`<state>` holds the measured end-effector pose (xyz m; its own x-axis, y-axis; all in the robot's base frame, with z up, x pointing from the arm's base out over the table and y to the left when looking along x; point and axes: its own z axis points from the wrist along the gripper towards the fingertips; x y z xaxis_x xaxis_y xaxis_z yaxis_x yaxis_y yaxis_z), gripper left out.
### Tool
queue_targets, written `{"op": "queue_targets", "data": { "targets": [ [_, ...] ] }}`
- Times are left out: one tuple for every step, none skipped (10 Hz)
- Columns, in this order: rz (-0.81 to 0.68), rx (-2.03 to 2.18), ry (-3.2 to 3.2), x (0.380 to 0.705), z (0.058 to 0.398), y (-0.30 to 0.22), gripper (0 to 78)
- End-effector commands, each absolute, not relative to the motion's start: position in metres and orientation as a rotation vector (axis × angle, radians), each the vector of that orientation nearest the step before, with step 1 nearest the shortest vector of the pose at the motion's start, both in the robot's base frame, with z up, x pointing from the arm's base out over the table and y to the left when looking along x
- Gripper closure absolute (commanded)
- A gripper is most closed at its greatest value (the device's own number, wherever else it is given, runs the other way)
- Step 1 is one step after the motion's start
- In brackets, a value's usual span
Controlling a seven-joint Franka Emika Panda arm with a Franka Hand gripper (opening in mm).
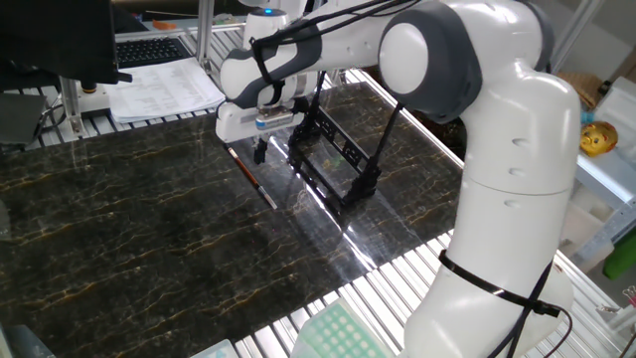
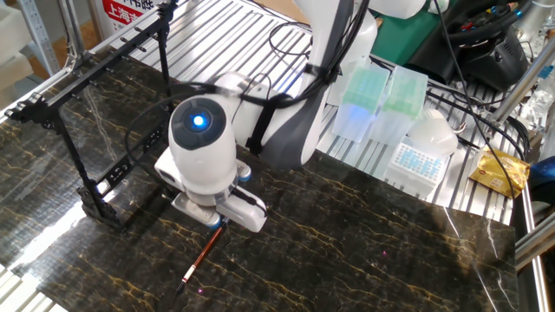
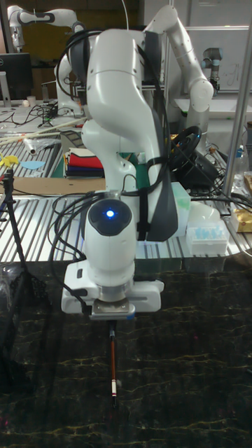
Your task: Place the brush on the pen rack
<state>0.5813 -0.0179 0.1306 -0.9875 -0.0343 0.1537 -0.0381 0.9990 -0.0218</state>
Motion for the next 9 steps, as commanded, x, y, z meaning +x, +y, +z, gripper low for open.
{"op": "queue_targets", "data": {
  "targets": [
    [0.025, 0.086, -3.010, 0.591, 0.100, -0.015, 77.6],
    [0.030, 0.082, -3.011, 0.591, 0.096, -0.015, 77.6],
    [0.029, 0.082, -3.018, 0.591, 0.091, -0.014, 77.6],
    [0.027, 0.083, -3.024, 0.591, 0.088, -0.014, 77.6],
    [0.028, 0.085, -3.024, 0.592, 0.089, -0.015, 77.6],
    [0.035, 0.088, -3.024, 0.593, 0.089, -0.015, 77.6],
    [0.035, 0.089, -3.023, 0.593, 0.088, -0.015, 77.6],
    [0.036, 0.088, -3.025, 0.593, 0.085, -0.015, 77.6],
    [0.036, 0.087, -3.031, 0.593, 0.082, -0.015, 77.6]
  ]
}}
